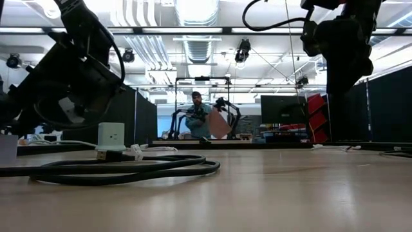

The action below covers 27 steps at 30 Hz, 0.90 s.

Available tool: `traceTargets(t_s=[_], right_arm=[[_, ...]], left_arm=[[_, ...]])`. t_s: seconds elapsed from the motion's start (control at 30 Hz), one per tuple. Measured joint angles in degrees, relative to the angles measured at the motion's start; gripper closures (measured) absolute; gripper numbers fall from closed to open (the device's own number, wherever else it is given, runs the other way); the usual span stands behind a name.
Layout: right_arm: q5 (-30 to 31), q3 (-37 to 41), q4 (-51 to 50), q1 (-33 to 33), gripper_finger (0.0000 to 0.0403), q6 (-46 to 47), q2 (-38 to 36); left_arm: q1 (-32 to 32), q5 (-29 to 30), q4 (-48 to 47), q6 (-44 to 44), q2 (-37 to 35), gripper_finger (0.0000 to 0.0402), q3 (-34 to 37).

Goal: Insert USB
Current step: Insert the light blue USB cable into the light blue charger adapter

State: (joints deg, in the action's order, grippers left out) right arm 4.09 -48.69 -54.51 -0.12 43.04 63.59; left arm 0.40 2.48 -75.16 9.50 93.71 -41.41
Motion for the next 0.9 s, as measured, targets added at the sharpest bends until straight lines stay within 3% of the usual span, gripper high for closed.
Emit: traceTargets(t_s=[0.2,0.4,0.63,0.9], right_arm=[[0.0,0.0,0.0,0.0,0.0208,0.0,0.0],[0.0,0.0,0.0,0.0,0.0208,-0.1,-0.1],[-0.4,-0.2,-0.2,0.0,0.0208,-1.2,-0.2],[2.1,-8.3,1.5,-0.5,0.0208,-8.9,0.0]], left_arm=[[-0.9,-0.2,1.6,0.0,0.0,0.01,0.4],[-0.9,-2.6,1.6,-0.5,0.0,0.0214,0.7],[-0.9,-2.6,1.6,3.2,0.0,0.0206,-0.7],[-0.9,4.7,0.9,8.9,-3.8,0.0206,-14.0]])
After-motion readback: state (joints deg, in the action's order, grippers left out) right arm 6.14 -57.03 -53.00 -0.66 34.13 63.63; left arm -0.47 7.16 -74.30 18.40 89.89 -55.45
